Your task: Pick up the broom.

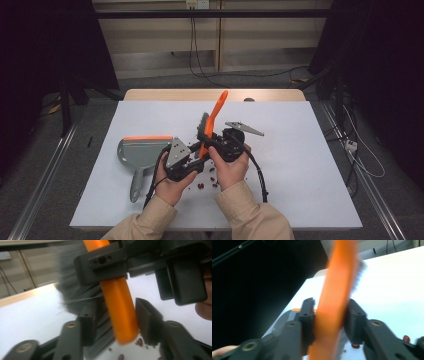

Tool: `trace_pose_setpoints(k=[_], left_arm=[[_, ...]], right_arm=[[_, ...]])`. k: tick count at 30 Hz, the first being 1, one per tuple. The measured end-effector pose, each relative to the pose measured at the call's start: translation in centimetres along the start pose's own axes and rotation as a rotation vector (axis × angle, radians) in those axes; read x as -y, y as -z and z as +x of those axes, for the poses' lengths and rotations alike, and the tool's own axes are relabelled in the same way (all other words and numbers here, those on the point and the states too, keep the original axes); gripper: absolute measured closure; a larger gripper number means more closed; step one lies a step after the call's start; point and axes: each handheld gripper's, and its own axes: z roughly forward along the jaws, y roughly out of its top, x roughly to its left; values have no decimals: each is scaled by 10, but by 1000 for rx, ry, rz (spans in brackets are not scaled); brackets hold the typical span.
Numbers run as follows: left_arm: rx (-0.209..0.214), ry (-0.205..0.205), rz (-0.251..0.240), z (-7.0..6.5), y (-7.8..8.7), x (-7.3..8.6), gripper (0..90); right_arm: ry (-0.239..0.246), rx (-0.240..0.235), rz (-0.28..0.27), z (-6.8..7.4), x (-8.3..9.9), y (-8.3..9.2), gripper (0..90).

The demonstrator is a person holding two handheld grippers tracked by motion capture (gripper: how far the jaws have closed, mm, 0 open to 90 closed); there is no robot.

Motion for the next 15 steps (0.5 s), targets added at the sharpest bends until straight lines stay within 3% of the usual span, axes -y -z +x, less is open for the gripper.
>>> trace_pose_setpoints(k=[1,2,3,8,10,15], left_arm=[[9,18,-4,1,1,0,522],[11,10,-4,2,1,0,504],[12,14,-2,4,2,-1,472],[7,44,9,9,5,0,311],[16,54,6,13,7,-1,265],[22,66,-1,18,11,-5,177]], right_arm=[[19,8,-2,0,-1,0,695],[18,-1,-1,-1,-2,0,696],[7,-12,2,-3,-3,1,696],[47,-17,-7,-14,-13,8,695],[85,4,6,-19,-17,13,695],[124,34,23,-36,-26,26,695]])
